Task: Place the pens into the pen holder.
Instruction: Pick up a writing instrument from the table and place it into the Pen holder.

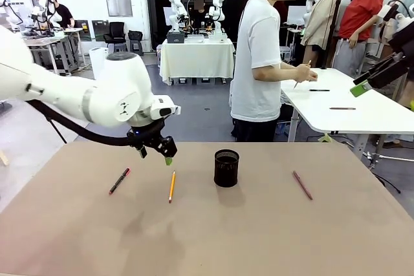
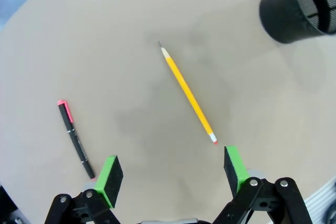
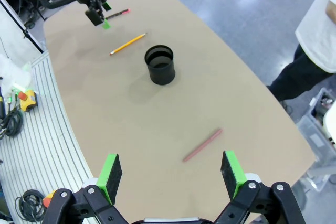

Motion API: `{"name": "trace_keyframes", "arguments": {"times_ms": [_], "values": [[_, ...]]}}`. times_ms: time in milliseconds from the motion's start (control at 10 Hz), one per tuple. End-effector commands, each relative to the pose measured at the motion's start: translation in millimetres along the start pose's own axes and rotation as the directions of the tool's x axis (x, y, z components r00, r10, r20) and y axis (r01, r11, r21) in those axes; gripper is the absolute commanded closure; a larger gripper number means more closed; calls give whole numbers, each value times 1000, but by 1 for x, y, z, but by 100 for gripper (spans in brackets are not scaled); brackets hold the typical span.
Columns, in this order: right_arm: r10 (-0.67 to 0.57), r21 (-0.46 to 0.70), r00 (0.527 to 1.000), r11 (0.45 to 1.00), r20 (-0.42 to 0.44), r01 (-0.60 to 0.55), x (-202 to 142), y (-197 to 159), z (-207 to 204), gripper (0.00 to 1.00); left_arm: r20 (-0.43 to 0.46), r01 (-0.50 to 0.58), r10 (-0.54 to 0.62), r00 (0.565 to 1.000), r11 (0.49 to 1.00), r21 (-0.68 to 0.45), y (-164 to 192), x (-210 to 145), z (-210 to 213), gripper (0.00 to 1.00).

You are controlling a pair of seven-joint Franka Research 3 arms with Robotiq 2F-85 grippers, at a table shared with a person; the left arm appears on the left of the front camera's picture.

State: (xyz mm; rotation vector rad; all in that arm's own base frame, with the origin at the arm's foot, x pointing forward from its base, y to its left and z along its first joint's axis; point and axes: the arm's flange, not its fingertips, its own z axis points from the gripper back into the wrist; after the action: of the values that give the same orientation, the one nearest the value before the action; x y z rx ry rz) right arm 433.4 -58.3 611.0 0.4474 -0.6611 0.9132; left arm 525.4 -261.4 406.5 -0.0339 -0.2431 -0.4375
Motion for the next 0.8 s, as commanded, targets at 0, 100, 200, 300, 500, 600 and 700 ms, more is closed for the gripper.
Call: {"name": "trace_keyframes", "arguments": {"times_ms": [0,100,200,300,500,600,700], "values": [[7,7,1000,1000,9,-7,1,1,1,0,-58,-41,45,997,997,68,-11,24,-15,0],[7,7,1000,1000,9,-7,1,1,1,0,-39,-81,84,996,994,80,-17,34,-34,0],[7,7,1000,1000,9,-7,1,1,1,0,-42,-108,111,993,991,76,-20,38,-47,0],[7,7,1000,1000,9,-7,1,1,1,0,-34,-135,138,990,988,80,-22,42,-56,0],[7,7,1000,1000,9,-7,1,1,1,0,-78,-221,226,971,973,67,-26,45,-79,0],[7,7,1000,1000,9,-7,1,1,1,0,-76,-250,256,964,965,79,-25,46,-85,0],[7,7,1000,1000,9,-7,1,1,1,0,-77,-286,293,953,954,90,-26,47,-92,0]]}}
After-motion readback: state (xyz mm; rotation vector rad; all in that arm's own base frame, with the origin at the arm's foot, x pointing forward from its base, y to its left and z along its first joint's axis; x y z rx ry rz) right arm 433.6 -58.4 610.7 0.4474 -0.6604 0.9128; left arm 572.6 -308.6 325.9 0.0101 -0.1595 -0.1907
